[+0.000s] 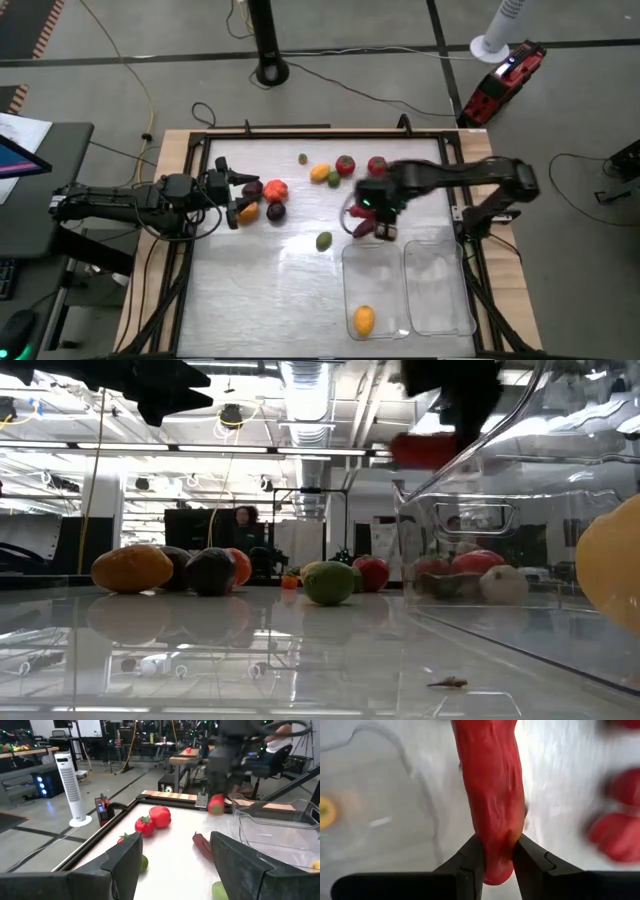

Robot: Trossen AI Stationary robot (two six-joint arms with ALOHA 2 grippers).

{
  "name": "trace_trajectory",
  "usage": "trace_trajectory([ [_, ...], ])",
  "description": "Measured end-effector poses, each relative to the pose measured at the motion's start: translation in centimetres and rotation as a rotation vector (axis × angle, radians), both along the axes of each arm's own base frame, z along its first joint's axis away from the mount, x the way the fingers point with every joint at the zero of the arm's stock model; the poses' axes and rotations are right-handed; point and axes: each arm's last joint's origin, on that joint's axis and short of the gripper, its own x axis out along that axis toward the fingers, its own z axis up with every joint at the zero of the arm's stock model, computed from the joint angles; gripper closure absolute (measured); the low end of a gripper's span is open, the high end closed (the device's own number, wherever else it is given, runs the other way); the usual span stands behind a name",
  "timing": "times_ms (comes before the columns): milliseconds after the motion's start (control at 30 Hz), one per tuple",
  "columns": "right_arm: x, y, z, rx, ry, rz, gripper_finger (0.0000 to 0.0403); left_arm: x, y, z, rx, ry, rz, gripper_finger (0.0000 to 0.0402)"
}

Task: Sort produce into baskets
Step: Put the red chili pepper into the right transparent bin

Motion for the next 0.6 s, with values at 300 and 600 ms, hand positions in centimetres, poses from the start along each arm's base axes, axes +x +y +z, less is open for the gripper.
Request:
trace_trajectory([
  [300, -8.2, 7.5, -1.5, 0.093, 0.078, -0.184, 0.0279, 0.0, 0.0, 0.0, -0.026, -0.008, 0.002, 0.0182],
  [600, -13.7, 10.6, -3.6, 0.063, 0.172, -0.397, 0.0238, 0.0, 0.0, 0.1, -0.029, -0.014, 0.002, 0.0182],
])
